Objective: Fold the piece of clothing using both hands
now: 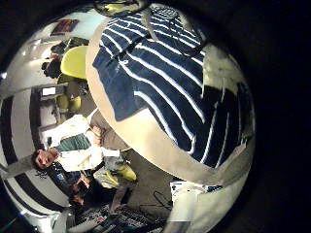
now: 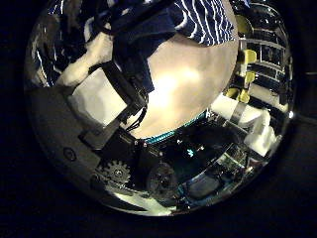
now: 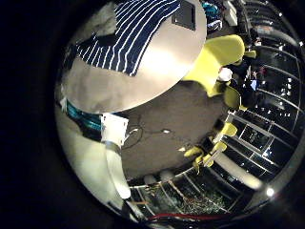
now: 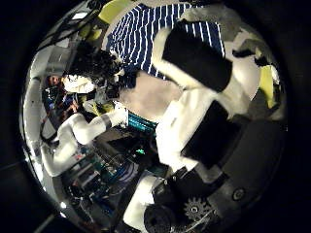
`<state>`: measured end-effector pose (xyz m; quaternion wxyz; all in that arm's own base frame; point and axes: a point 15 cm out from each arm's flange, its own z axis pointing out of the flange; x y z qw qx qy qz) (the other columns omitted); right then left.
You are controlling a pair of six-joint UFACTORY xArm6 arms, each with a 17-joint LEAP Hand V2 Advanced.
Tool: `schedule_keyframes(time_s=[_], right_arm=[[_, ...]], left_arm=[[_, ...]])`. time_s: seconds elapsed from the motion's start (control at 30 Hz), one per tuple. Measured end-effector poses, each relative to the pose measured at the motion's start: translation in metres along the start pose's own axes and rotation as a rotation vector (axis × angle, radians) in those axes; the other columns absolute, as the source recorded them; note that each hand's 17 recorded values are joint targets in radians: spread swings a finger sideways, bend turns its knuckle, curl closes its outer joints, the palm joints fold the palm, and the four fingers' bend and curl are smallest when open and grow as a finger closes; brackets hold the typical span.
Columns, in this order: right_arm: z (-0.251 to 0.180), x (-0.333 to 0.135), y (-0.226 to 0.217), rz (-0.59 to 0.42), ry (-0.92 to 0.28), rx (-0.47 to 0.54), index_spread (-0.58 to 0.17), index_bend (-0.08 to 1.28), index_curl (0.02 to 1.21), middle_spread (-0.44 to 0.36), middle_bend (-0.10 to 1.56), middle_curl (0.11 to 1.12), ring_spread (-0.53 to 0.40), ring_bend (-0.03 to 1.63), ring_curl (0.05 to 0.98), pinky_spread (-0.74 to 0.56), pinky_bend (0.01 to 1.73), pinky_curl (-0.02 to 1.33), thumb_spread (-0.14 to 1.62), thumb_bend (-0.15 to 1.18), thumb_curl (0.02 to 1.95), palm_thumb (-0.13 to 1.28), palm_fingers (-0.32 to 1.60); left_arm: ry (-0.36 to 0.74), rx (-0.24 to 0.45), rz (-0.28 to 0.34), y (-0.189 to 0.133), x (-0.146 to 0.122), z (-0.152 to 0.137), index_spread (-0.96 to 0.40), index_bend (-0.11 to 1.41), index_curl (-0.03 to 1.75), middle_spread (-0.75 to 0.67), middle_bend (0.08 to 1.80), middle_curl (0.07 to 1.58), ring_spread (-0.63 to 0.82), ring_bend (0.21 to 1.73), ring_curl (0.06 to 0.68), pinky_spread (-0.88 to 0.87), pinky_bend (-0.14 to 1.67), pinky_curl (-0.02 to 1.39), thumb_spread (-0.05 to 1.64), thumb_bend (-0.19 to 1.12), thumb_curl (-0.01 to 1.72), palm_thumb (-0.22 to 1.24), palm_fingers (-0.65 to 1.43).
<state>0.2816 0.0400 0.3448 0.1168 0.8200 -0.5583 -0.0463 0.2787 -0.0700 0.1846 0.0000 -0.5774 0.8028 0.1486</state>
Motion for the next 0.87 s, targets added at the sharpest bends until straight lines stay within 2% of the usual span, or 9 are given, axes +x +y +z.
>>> schedule_keyframes(time_s=[0.07,0.13,0.2,0.27,0.3,0.4,0.57,0.7,0.87], right_arm=[[0.0,0.0,0.0,0.0,0.0,0.0,-0.428,0.34,0.45,-0.277,0.81,0.65,-0.264,1.27,0.542,-0.36,1.24,0.55,1.47,0.13,0.25,0.44,0.79],[0.0,0.0,0.0,0.0,0.0,0.0,-0.412,0.21,0.43,-0.262,0.72,0.63,-0.279,1.28,0.546,-0.41,1.26,0.55,1.42,0.07,0.23,0.38,0.64],[0.0,0.0,0.0,0.0,0.0,0.0,-0.407,0.19,0.42,-0.244,0.66,0.61,-0.277,1.23,0.529,-0.41,1.25,0.53,1.39,0.04,0.23,0.35,0.52],[0.0,0.0,0.0,0.0,0.0,0.0,-0.397,0.25,0.44,-0.204,0.6,0.59,-0.249,1.12,0.504,-0.31,1.13,0.52,1.37,0.02,0.22,0.34,0.26],[0.0,0.0,0.0,0.0,0.0,0.0,-0.395,0.27,0.44,-0.196,0.56,0.57,-0.237,1.1,0.496,-0.26,1.09,0.51,1.35,0.0,0.22,0.32,0.22],[0.0,0.0,0.0,0.0,0.0,0.0,-0.379,0.27,0.43,-0.154,0.52,0.54,-0.181,1.0,0.435,-0.09,1.01,0.45,1.32,-0.02,0.22,0.29,0.17],[0.0,0.0,0.0,0.0,0.0,0.0,-0.367,0.26,0.42,-0.11,0.48,0.5,-0.133,0.95,0.396,0.08,0.95,0.39,1.29,-0.02,0.22,0.28,0.19],[0.0,0.0,0.0,0.0,0.0,0.0,-0.362,0.24,0.41,-0.096,0.47,0.48,-0.119,0.94,0.383,0.14,0.91,0.37,1.28,-0.02,0.22,0.27,0.21],[0.0,0.0,0.0,0.0,0.0,0.0,-0.36,0.23,0.41,-0.101,0.44,0.46,-0.103,0.92,0.369,0.19,0.88,0.33,1.28,-0.01,0.22,0.27,0.23]], left_arm=[[0.0,-0.005,0.001,0.002,0.0,-0.001,-0.43,0.22,0.95,-0.54,0.83,1.01,-0.5,1.2,0.464,-0.69,1.03,0.61,1.09,-0.03,0.41,0.73,0.67],[0.0,-0.005,0.003,0.004,-0.001,-0.003,-0.41,0.17,0.97,-0.52,0.77,1.0,-0.47,1.12,0.457,-0.66,1.05,0.63,1.08,-0.08,0.38,0.58,0.45],[0.0,-0.013,0.014,0.008,-0.001,-0.004,-0.31,0.11,0.93,-0.44,0.6,0.97,-0.39,1.11,0.468,-0.62,1.09,0.66,1.06,-0.08,0.35,0.46,0.21],[0.003,-0.021,0.026,0.012,-0.002,-0.006,-0.21,0.1,0.86,-0.32,0.44,0.9,-0.3,1.11,0.455,-0.57,1.09,0.66,1.03,-0.08,0.33,0.36,0.08],[0.004,-0.018,0.024,0.013,-0.002,-0.007,-0.16,0.1,0.82,-0.26,0.39,0.87,-0.24,1.1,0.448,-0.53,1.09,0.66,1.02,-0.07,0.32,0.33,0.03],[0.01,0.007,0.014,0.015,-0.005,-0.014,-0.04,0.13,0.73,-0.08,0.31,0.78,-0.12,1.08,0.418,-0.39,1.0,0.64,0.97,-0.06,0.3,0.21,-0.03],[0.018,0.06,-0.005,0.018,-0.012,-0.029,0.05,0.14,0.61,0.12,0.27,0.67,0.03,1.01,0.378,-0.19,0.88,0.6,0.9,-0.04,0.29,0.13,-0.03],[0.023,0.083,-0.027,0.015,-0.02,-0.04,0.07,0.14,0.54,0.19,0.26,0.61,0.08,0.99,0.359,-0.1,0.85,0.58,0.88,-0.04,0.3,0.12,-0.01],[0.03,0.04,-0.066,0.022,-0.032,-0.045,0.09,0.15,0.47,0.24,0.26,0.55,0.11,0.97,0.335,-0.03,0.82,0.55,0.86,-0.03,0.3,0.11,0.03]])
